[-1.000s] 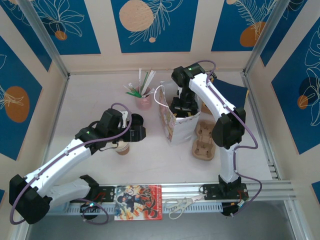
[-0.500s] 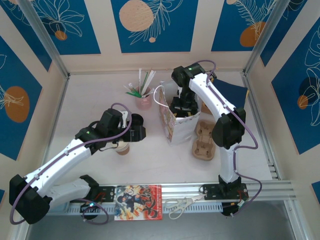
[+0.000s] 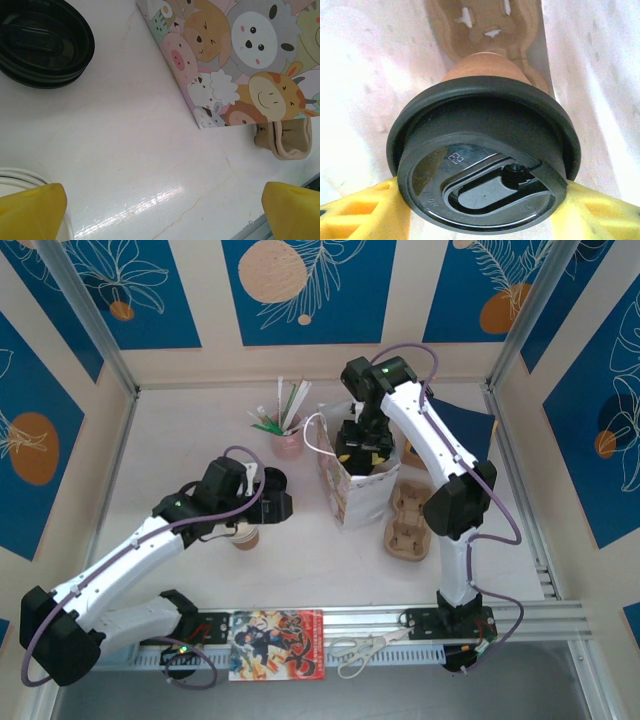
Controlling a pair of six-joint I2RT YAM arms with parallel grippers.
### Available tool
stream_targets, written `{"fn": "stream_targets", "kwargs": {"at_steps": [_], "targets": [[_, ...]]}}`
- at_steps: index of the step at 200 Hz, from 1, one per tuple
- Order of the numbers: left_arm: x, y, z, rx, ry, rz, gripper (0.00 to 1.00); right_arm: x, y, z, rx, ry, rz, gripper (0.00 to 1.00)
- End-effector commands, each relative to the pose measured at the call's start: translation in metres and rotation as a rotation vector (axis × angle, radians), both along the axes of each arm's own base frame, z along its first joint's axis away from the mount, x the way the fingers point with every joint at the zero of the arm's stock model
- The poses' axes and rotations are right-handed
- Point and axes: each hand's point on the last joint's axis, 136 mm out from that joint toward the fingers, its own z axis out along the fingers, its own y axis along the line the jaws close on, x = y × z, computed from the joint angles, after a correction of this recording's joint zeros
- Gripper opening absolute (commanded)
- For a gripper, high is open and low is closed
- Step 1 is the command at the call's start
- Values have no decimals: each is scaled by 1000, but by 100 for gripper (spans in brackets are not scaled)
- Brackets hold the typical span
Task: Pack the takeout coffee
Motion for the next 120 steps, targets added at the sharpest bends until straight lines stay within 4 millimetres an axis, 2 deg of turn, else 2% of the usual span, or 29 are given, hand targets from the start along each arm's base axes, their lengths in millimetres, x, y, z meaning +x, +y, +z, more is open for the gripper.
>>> {"fn": "stream_targets", "kwargs": {"at_steps": [1, 31, 120], "targets": [[3, -3, 6, -19, -11, -11, 100, -33, -17, 22, -46, 57, -8, 64], [4, -4, 7, -24, -11, -10, 100, -31, -19, 28, -54, 24, -8, 63], [5, -5, 5, -27, 0, -7, 100, -29, -30, 62, -16, -95, -49, 63]]}}
